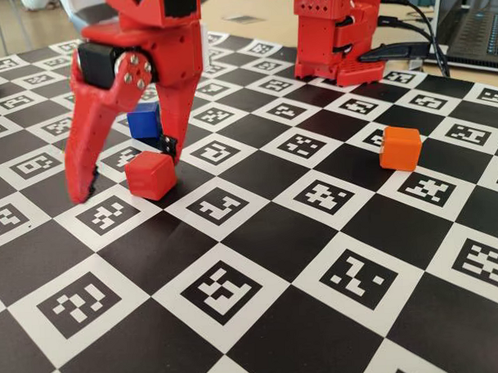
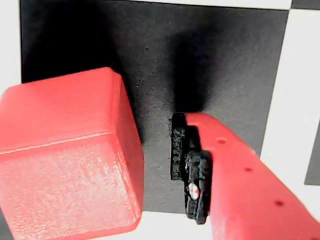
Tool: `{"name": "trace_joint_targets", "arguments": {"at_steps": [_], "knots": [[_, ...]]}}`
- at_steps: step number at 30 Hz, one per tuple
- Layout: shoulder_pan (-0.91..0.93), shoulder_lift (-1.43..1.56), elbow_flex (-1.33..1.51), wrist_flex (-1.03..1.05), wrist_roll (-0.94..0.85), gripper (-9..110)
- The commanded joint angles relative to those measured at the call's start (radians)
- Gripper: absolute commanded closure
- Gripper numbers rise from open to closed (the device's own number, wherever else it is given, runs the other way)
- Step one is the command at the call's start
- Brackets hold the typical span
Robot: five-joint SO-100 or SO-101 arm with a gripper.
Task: Grab the red cube then put it in the green circle then put the blue cube on top and finally the orange cube on top
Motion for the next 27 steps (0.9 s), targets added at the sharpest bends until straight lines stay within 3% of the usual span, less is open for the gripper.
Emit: {"name": "trace_joint_targets", "arguments": {"at_steps": [1, 13, 27], "knots": [[0.012, 0.048, -0.008, -0.008, -0.005, 52], [0.015, 0.044, -0.014, -0.015, -0.028, 52], [0.023, 0.041, -0.021, -0.032, -0.187, 52]]}}
